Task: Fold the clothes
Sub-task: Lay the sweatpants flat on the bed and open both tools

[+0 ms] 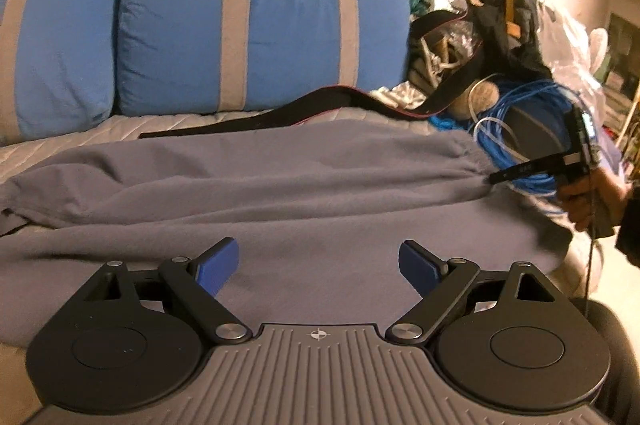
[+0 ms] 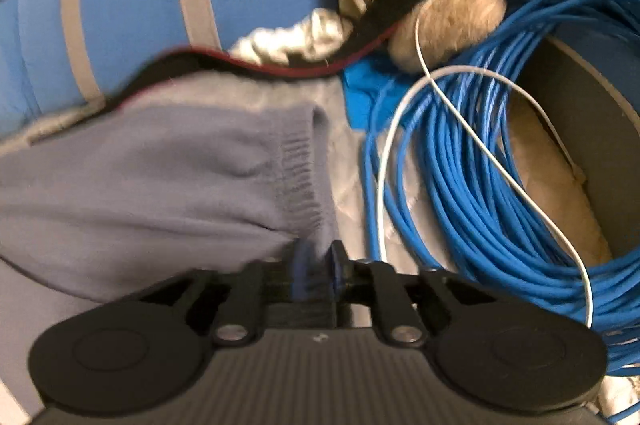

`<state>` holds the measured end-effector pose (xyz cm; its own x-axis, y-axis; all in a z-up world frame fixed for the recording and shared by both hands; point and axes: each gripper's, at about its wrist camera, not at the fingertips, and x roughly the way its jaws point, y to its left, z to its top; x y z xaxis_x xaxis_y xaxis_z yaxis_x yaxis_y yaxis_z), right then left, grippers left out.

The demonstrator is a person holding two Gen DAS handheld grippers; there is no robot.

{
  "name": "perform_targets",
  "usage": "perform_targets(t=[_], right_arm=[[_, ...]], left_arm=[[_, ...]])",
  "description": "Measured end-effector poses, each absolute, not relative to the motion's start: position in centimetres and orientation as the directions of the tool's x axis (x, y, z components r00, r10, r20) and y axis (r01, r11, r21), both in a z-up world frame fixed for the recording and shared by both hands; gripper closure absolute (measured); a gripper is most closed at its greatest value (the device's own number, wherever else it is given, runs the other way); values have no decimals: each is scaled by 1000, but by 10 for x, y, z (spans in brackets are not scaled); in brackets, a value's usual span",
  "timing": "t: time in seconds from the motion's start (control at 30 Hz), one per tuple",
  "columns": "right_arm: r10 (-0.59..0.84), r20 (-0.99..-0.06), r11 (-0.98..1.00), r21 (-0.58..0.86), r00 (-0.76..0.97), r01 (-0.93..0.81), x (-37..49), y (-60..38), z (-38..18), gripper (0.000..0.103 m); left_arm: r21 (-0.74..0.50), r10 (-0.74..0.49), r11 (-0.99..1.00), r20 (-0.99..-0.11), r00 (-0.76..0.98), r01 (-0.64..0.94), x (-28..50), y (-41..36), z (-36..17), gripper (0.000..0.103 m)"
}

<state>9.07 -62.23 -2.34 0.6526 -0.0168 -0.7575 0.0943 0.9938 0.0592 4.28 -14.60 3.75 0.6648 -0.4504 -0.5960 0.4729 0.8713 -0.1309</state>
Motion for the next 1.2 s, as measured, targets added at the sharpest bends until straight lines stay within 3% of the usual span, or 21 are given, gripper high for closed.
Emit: perform_targets(t=[0.03, 0.1, 0.37, 0.63, 0.8, 0.93, 1.2], right_arm=[[-34, -747, 994, 44, 664, 100, 86, -622, -22, 36], [-36, -725, 993, 50, 687, 105, 74, -622, -16, 28], [-62, -665, 997, -4, 744, 79, 16, -613, 18, 14], [-73, -709, 995, -97, 702, 6, -33, -603, 53, 10], [-164, -749, 884, -400, 642, -241, -57, -591, 58, 9], [-228, -700, 723, -587, 676, -364, -79, -589, 39, 9], [-247, -528, 330, -834, 812, -442, -116, -545, -50, 10]], left_arm=[[-132, -451, 871, -595, 665, 473, 41, -145, 38, 15], [-135, -461, 866, -590, 663, 482, 37, -142, 38, 15], [-75, -441, 867, -572, 691, 492, 21, -140, 41, 15], [-108, -440, 878, -566, 697, 466, 16, -119, 41, 16], [-116, -412, 899, -549, 727, 422, 11, -101, 44, 16], [-103, -385, 913, -539, 749, 395, 7, -94, 46, 16], [92, -271, 925, -521, 809, 368, -4, -96, 31, 15]])
